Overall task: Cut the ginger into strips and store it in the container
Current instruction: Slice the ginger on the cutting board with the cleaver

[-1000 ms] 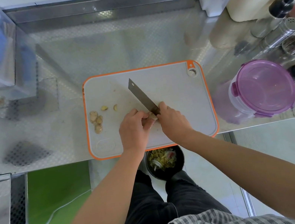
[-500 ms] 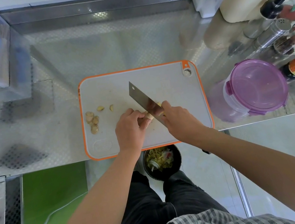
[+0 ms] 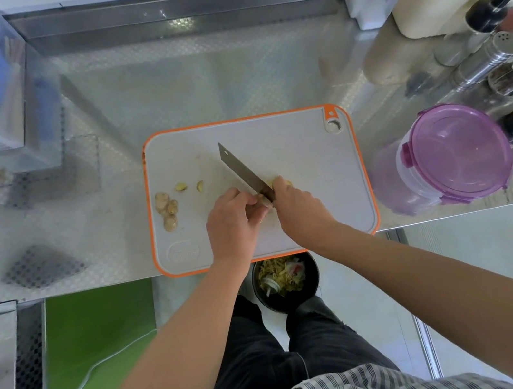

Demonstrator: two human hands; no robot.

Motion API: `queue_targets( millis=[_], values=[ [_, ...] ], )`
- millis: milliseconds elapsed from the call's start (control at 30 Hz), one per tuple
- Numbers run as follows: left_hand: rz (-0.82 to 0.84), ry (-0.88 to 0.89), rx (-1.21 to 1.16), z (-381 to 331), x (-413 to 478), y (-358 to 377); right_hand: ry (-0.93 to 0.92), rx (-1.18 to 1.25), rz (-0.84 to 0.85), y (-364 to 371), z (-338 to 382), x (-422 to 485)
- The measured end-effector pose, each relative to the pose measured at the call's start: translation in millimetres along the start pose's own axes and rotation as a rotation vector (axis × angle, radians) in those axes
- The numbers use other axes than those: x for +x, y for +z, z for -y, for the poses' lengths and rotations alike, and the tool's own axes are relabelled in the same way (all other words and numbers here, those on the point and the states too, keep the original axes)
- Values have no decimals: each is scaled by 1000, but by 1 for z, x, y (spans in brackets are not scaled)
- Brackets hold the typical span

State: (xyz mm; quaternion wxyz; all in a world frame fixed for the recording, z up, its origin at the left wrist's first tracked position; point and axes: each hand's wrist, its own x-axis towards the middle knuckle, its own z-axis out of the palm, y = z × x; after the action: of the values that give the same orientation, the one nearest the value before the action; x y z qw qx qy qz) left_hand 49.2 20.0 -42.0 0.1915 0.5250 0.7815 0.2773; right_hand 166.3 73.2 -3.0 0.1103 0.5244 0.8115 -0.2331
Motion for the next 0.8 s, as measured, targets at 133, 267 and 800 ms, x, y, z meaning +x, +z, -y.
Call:
queue_targets(
  millis=[133, 267, 800],
  values=[
    [-2, -5, 9, -2, -4, -2, -16, 74, 8, 4, -6, 4],
    [18, 30, 48, 1, -7, -7, -19, 221, 16, -12, -14, 6],
    [38, 26, 72, 0, -8, -11, -94, 125, -18, -24, -20, -22]
  ],
)
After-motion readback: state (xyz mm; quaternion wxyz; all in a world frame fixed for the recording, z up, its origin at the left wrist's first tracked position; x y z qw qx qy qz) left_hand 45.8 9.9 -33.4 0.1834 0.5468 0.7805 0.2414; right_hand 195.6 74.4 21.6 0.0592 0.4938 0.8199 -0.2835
